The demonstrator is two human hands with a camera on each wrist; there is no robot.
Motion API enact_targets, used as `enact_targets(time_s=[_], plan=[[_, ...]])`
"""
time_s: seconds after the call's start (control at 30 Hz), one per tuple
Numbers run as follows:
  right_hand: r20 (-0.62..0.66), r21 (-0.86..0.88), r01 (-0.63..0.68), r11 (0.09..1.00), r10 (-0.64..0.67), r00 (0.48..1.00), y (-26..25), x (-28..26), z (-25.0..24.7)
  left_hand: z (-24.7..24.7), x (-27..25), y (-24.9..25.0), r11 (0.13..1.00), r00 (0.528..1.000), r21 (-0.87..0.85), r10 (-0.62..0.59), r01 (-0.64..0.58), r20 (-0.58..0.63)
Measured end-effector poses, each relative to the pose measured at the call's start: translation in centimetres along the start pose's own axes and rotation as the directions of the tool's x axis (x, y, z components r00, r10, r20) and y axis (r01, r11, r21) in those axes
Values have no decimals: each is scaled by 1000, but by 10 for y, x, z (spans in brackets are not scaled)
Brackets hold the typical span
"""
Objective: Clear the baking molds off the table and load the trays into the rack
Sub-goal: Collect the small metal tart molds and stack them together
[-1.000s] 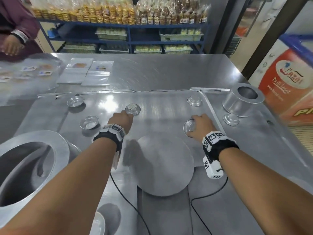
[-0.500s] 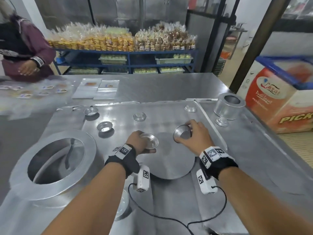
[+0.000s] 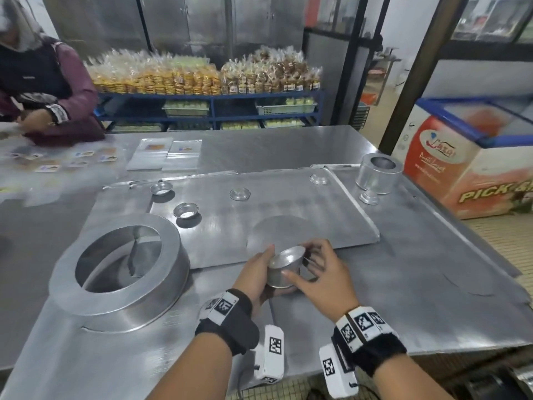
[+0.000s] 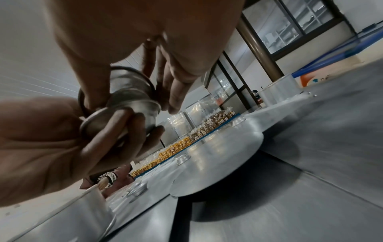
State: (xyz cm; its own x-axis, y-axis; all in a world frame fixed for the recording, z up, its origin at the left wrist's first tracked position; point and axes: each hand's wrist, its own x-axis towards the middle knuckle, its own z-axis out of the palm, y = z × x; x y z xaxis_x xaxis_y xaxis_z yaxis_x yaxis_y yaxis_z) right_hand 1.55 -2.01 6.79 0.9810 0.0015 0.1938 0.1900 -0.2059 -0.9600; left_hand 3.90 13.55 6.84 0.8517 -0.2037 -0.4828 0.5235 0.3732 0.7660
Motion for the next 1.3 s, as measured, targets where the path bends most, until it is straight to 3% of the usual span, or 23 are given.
enact_targets(time_s=[0.3, 0.67, 0.8, 1.03, 1.3], plan=[[131, 82, -59, 995, 48, 990, 33, -3, -35, 25, 12, -16, 960, 997, 271, 75, -72, -1], [387, -180, -131, 975, 192, 902, 72, 91, -141, 102, 90, -25, 951, 985, 283, 155, -127, -79], [339, -309, -115, 944, 222, 914, 94, 141, -184, 127, 129, -25, 955, 974, 271, 165, -119, -153], [124, -646, -100, 757, 233, 964, 155, 249, -254, 153, 186, -31, 955, 956, 278, 175, -106, -235], [89, -896, -52, 442, 292, 952, 207, 350, -285, 170, 220, -39, 967, 946, 224, 178, -118, -270]])
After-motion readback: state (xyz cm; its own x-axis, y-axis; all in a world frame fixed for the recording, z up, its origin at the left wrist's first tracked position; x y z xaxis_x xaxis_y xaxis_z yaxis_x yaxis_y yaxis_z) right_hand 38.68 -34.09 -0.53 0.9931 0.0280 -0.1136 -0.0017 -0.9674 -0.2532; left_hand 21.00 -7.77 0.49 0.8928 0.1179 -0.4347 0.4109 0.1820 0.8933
